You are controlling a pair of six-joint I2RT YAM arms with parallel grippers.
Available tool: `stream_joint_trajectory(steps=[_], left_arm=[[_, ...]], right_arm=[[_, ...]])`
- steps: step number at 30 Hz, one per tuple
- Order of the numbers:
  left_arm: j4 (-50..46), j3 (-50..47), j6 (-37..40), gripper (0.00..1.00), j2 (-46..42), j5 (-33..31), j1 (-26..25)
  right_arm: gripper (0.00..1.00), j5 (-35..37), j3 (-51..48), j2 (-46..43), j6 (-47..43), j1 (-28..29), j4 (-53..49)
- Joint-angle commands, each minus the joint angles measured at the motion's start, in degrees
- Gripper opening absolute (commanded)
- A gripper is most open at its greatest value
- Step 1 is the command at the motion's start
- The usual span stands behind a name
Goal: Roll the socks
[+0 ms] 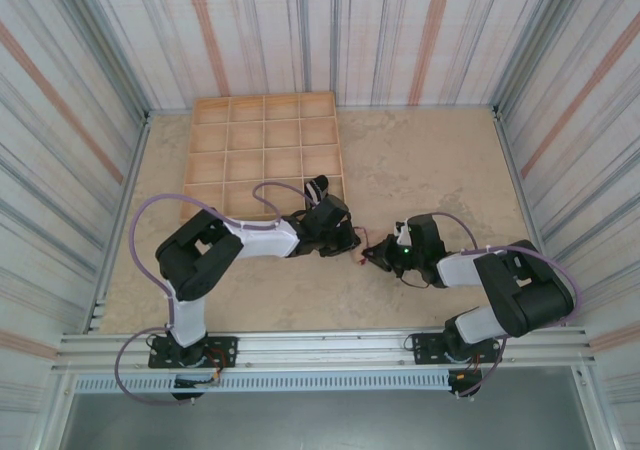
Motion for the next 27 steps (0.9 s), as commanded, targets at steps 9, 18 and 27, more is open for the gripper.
stream_joint_trajectory(steps=[9, 18, 27], left_arm=[[-11.76, -1.67, -4.39, 0.0, -1.01, -1.54, 2.33], [-21.31, -3.57, -9.27, 0.0, -6.51, -4.77, 2.3], [-26.02, -3.94, -12.4, 0.0, -9.12, -3.58, 2.16]], right_arm=[[0.4, 4.15, 0.99, -9.01, -10.99, -0.66, -21.95], [0.6, 8.52, 5.59, -24.2, -21.7, 1.08, -32.85], [0.63, 29.7, 12.16, -27.23, -35.75, 18.94, -38.51]])
